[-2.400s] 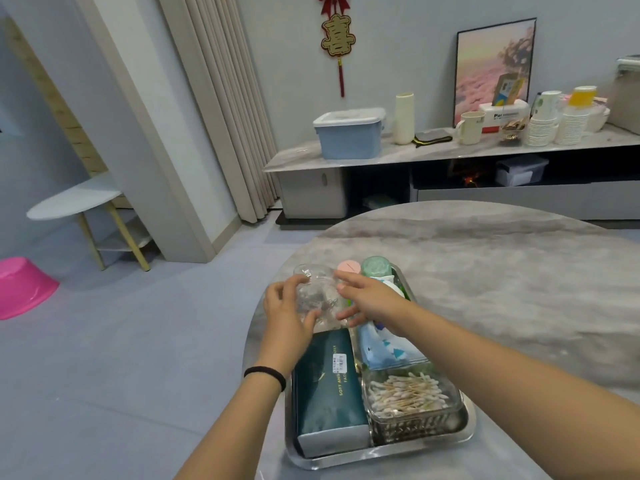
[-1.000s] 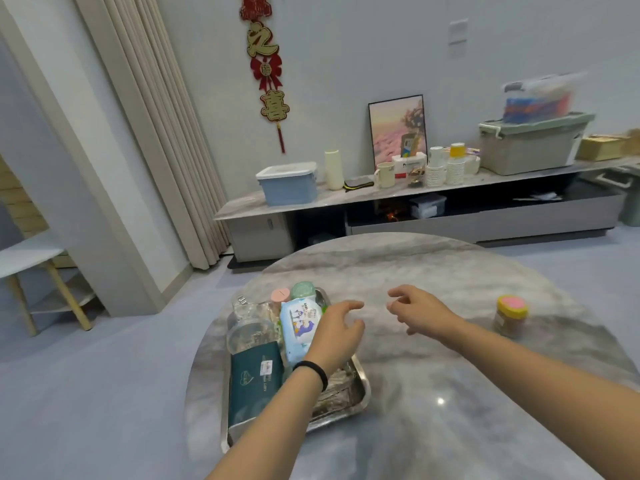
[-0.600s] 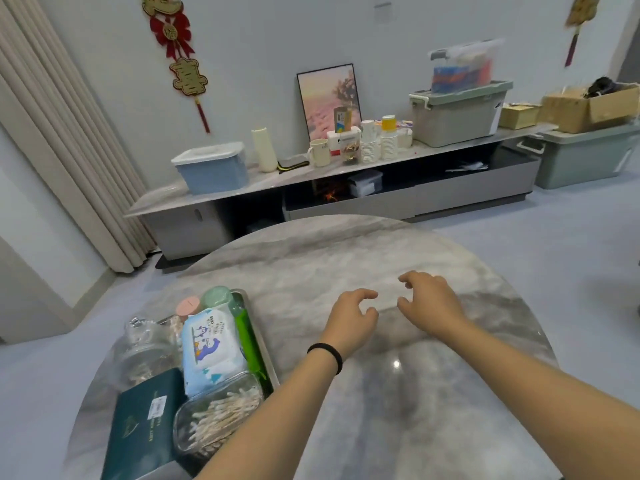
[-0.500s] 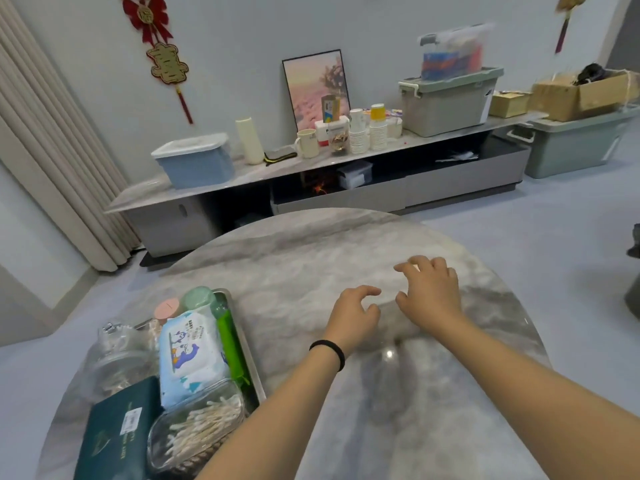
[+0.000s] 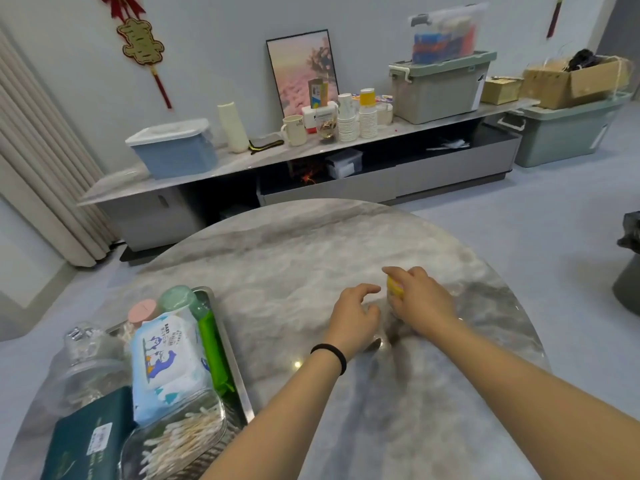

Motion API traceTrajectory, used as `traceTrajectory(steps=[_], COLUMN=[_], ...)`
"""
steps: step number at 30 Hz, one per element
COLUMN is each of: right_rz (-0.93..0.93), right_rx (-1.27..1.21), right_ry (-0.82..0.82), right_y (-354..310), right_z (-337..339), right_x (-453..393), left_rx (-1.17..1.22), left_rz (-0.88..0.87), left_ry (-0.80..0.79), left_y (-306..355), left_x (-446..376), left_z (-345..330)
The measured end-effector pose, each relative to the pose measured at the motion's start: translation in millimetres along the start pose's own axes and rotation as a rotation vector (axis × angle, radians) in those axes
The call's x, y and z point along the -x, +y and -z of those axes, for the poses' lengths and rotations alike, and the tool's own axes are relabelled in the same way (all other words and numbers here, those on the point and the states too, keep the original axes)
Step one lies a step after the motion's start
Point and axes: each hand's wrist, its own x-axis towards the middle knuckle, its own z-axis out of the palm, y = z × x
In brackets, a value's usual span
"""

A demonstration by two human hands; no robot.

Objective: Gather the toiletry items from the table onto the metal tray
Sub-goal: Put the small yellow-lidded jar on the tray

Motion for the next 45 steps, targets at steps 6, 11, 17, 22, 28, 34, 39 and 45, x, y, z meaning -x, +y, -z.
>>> traceTrajectory(steps=[6, 11, 17, 22, 28, 34, 39, 45], right_rz=[0.212, 0.381, 0.494, 0.533, 0.469, 0.56, 0.513, 0.52], right_rx=[-0.259, -0.335, -0.387, -0.405, -0.492, -0.384, -0.241, -0.062], right_ry=[-0.097, -0.142, -0.182, -0.188, -0.15, -0.209, -0.234, -0.183], right_y=[-55, -108, -180, -234, -281, -321, -336, -349], right_z=[5, -6, -29, -42, -61, -77, -92, -99], right_x=[24, 53, 87, 95, 90, 85, 81, 88], left_rx=[0.025, -0.08, -0.094, -0.049, -0.147, -0.332, -0.411, -0.441], left_rz=[0.027, 0.01, 0.061, 0.081, 0.288, 0.374, 0.359, 0.372], left_ry=[0.1, 0.16, 0.222, 0.316, 0.38, 0.303, 0.265, 0.276], left_y=[-7, -32, -60, -80, -109, -143, -151, -151], left_x=[49, 101, 150, 172, 173, 173, 174, 172], left_z=[48, 104, 173, 214, 247, 267, 268, 269])
